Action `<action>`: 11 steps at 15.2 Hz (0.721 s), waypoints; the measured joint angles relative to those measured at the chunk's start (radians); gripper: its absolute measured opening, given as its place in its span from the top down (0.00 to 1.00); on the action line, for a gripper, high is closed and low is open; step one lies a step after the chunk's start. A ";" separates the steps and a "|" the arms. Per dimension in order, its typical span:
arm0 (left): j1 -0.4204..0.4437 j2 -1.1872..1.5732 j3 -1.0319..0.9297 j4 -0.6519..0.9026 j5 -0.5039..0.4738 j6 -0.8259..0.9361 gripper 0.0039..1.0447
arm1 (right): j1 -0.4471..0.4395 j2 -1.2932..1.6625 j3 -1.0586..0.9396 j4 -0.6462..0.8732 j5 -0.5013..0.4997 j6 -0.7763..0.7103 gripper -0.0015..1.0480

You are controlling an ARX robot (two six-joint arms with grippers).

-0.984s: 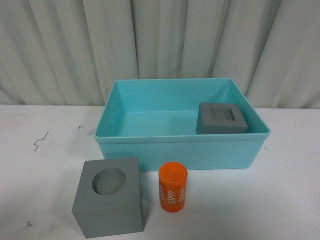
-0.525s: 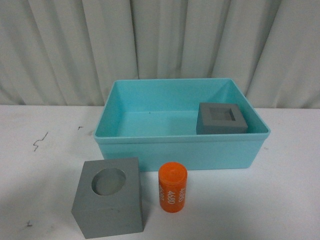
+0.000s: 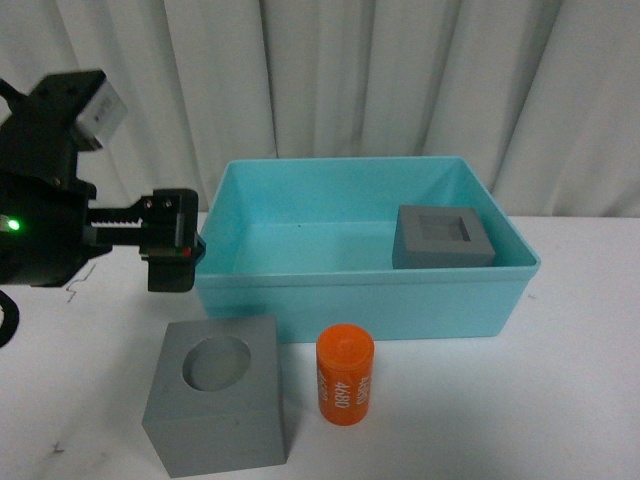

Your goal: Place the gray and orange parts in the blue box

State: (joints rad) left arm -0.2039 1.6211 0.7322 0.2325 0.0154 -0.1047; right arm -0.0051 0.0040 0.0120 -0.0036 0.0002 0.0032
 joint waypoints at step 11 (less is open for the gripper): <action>0.011 0.012 -0.072 -0.079 0.028 0.007 0.06 | 0.000 0.000 0.000 0.000 0.000 0.000 0.06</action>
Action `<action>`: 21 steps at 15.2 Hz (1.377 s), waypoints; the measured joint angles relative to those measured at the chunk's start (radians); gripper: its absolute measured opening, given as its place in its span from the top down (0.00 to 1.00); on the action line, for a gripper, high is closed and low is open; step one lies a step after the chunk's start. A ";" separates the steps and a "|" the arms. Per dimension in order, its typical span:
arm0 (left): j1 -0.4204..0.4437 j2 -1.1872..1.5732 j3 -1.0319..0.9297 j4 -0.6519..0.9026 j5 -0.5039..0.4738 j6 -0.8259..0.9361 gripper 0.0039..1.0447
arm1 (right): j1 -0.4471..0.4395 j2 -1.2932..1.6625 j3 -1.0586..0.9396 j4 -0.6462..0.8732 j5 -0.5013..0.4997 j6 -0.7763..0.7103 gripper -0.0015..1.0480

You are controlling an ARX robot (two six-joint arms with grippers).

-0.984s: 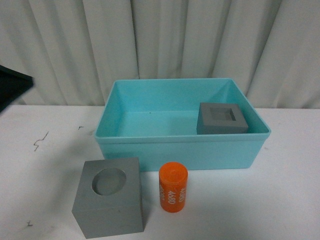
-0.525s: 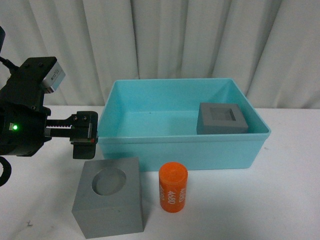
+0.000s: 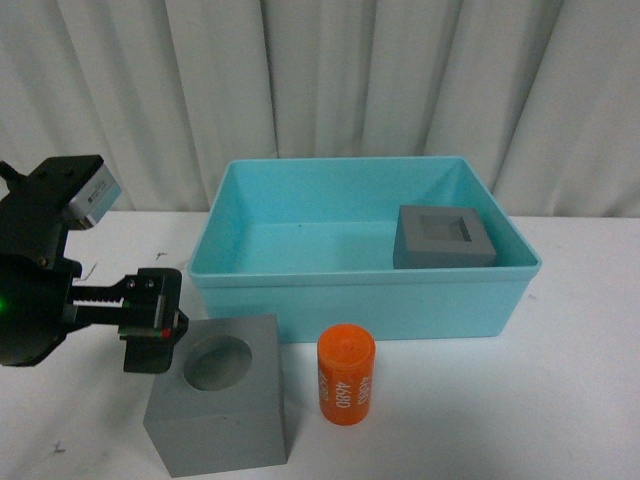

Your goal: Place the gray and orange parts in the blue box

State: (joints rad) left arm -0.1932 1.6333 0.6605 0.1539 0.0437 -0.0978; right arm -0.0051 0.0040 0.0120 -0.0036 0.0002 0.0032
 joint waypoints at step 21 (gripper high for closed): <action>-0.019 -0.104 -0.063 -0.029 -0.024 0.108 0.99 | 0.000 0.000 0.000 0.000 0.000 0.000 0.06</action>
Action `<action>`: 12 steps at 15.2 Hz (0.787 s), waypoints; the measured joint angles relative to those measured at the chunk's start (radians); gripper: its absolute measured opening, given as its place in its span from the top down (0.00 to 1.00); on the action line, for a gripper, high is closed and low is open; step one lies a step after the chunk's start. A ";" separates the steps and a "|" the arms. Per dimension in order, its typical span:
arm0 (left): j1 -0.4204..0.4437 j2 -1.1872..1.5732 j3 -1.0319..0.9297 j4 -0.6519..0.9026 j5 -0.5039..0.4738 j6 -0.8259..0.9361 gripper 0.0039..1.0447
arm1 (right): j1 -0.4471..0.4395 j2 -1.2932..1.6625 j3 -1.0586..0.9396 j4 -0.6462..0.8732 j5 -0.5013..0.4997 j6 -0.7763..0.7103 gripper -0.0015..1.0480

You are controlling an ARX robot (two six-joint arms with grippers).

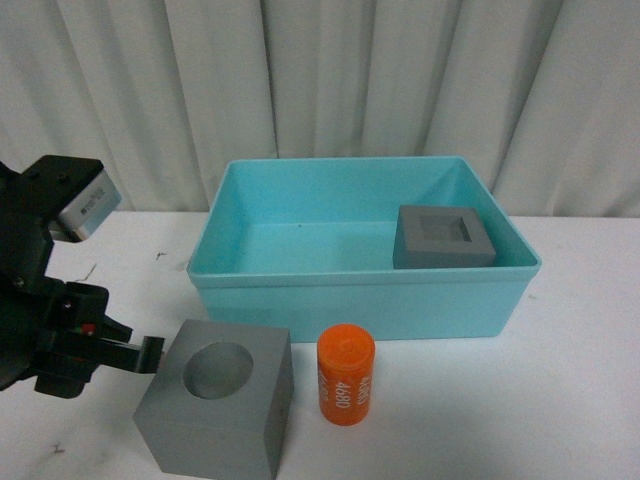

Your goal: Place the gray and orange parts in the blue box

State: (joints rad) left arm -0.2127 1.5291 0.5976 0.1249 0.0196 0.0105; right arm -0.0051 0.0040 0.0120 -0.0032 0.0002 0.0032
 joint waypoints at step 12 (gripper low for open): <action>-0.104 0.056 0.018 0.012 0.016 -0.031 0.14 | 0.000 0.000 0.000 0.000 0.000 0.000 0.06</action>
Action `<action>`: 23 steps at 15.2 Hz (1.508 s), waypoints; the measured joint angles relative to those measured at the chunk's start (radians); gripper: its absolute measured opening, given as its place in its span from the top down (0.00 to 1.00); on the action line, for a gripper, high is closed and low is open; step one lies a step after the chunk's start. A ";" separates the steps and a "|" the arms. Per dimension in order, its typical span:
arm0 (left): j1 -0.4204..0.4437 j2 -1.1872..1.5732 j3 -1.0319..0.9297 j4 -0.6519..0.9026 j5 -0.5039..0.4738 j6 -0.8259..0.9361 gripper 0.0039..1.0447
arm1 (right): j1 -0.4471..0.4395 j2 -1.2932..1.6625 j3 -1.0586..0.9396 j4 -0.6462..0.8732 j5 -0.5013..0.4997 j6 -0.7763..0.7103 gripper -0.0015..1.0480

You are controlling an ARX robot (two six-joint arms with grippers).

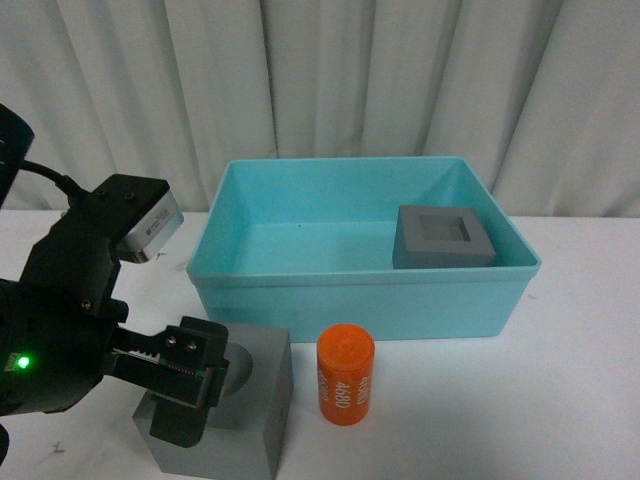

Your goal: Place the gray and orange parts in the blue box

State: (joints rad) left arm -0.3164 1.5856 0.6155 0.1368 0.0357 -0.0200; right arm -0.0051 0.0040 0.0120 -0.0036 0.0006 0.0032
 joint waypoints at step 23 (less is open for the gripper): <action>0.031 0.144 0.052 0.059 0.028 -0.011 0.79 | 0.000 0.000 0.000 0.000 0.000 0.000 0.06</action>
State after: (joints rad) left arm -0.2859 1.7294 0.6678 0.1955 0.0639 -0.0307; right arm -0.0051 0.0040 0.0120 -0.0036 0.0006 0.0032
